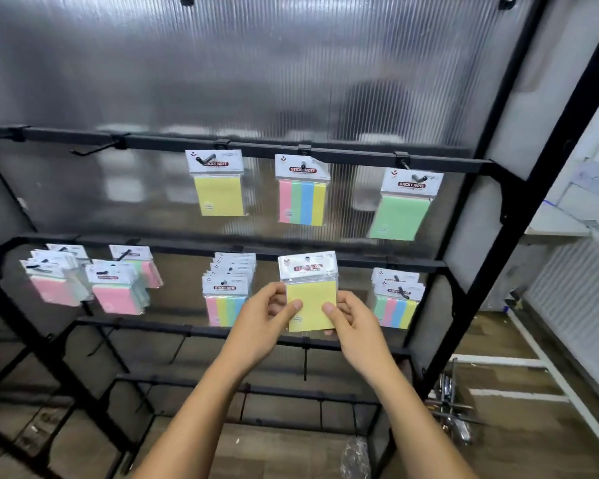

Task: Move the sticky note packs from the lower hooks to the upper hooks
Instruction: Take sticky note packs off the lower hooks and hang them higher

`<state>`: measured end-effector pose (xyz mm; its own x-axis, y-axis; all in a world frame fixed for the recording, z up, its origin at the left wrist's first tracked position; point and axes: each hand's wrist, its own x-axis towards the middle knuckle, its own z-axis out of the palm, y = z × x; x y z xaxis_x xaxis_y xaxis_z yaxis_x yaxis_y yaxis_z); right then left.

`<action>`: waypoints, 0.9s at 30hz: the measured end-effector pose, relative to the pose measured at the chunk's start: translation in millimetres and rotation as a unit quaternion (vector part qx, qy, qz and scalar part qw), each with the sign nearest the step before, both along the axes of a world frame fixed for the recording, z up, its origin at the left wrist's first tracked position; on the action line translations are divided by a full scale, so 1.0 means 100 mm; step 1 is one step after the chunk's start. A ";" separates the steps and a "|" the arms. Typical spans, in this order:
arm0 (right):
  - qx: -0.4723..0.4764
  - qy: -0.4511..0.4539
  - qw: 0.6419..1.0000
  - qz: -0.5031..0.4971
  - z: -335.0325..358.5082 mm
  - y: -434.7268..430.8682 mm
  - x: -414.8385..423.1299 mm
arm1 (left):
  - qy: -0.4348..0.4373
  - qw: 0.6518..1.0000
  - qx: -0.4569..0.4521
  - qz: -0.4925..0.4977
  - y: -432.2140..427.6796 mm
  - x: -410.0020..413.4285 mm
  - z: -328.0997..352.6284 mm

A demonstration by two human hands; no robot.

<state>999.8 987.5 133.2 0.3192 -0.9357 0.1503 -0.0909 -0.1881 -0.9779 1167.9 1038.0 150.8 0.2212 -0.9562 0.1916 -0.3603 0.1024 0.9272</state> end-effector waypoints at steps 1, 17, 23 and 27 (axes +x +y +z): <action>-0.007 -0.007 1.000 -0.002 0.02 0.02 0.07 | -0.004 1.000 -0.003 0.011 0.05 0.07 0.01; -0.110 -0.066 0.992 -0.012 0.81 0.26 1.33 | -0.316 0.947 -0.016 0.057 0.17 1.48 0.24; -0.146 -0.070 0.986 -0.049 0.99 0.23 1.68 | -0.357 0.933 -0.031 0.017 0.00 1.83 0.14; -0.161 -0.069 0.982 -0.074 1.02 0.18 1.84 | -0.361 0.932 -0.040 -0.001 -0.12 1.96 0.09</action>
